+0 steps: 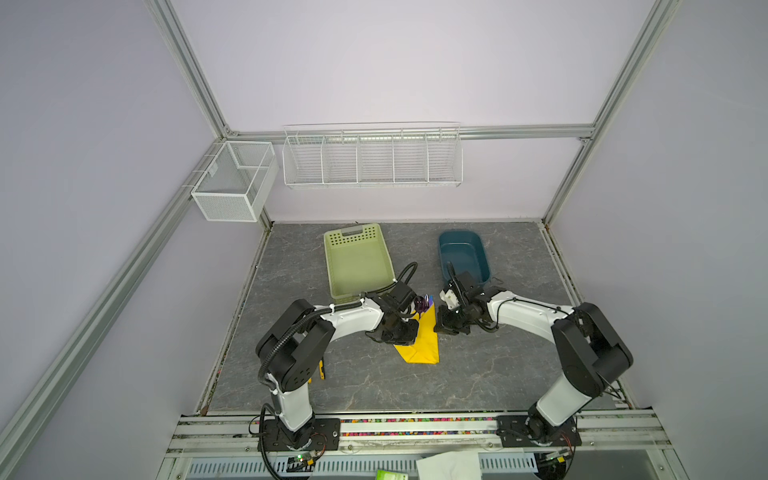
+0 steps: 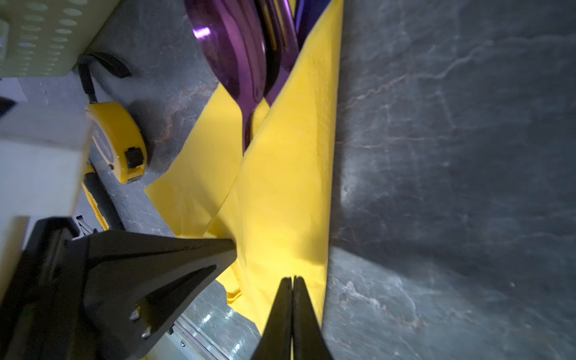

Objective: Place the utensils on the paper napkin and roll it up

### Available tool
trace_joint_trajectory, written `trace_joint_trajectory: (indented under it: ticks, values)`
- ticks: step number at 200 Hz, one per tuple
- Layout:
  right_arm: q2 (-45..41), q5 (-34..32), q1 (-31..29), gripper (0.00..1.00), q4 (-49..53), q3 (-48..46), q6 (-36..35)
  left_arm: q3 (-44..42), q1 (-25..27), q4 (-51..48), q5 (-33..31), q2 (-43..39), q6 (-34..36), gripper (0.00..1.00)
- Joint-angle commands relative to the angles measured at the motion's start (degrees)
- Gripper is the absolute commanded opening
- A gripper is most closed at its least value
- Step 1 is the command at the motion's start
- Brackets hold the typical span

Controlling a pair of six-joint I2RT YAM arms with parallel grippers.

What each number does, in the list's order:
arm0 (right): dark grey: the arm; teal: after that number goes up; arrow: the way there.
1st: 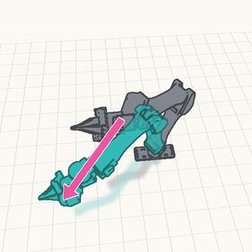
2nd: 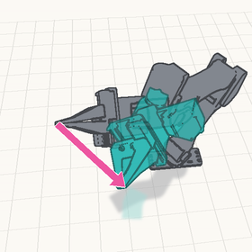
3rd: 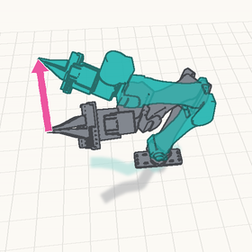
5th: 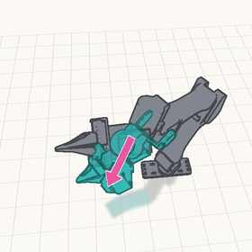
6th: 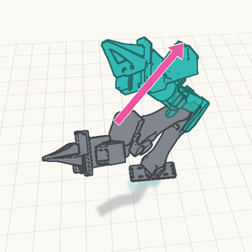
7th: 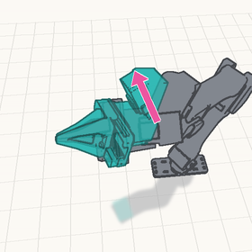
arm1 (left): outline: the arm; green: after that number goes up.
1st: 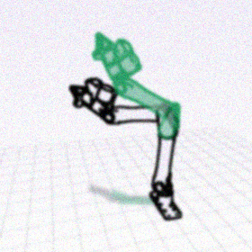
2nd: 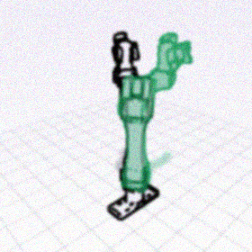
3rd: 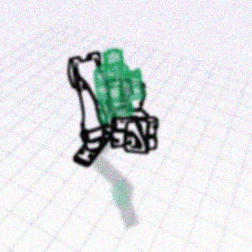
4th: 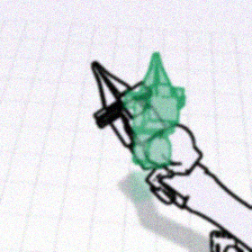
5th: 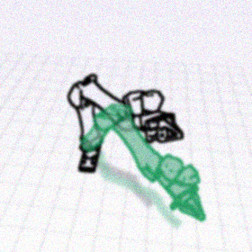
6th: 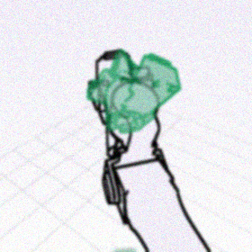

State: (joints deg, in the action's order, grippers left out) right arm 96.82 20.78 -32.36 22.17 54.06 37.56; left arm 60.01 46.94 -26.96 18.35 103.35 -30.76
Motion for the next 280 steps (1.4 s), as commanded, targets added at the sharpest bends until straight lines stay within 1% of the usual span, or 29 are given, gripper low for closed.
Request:
trace_joint_trajectory:
  ticks: [1,40,85,114,151,215,238,280]
  values:
    - [2.2,1.02,0.47,0.07,-0.73,0.04,-1.22,-1.01,0.26,-1.6,-2.55,0.34,0.73,0.0]
    - [3.47,-0.24,1.41,0.07,1.78,-0.19,-2.83,-1.03,0.26,-1.43,-2.38,0.54,0.54,0.0]
    - [0.99,-0.52,1.69,0.07,3.37,1.73,-2.99,-0.78,0.25,-1.77,-2.43,0.82,0.79,0.0]
    - [0.41,0.58,1.77,0.07,2.03,3.18,-2.72,-0.6,0.26,-2.04,-2.57,0.72,0.9,0.0]
    - [2.92,1.19,1.86,0.07,1.0,4.3,-2.81,-0.6,0.23,-2.3,-2.78,0.71,0.88,0.0]
    - [6.5,1.23,3.05,0.07,0.59,2.63,-4.16,-0.42,0.19,-2.4,-2.68,0.71,0.96,0.0]
    - [5.65,-1.06,3.26,0.07,3.18,3.04,-5.24,-0.41,0.2,-2.31,-2.66,0.71,0.92,0.0]
    - [2.87,0.13,3.27,0.07,3.67,5.85,-5.31,-0.42,0.25,-2.92,-2.72,0.54,1.34,0.0]
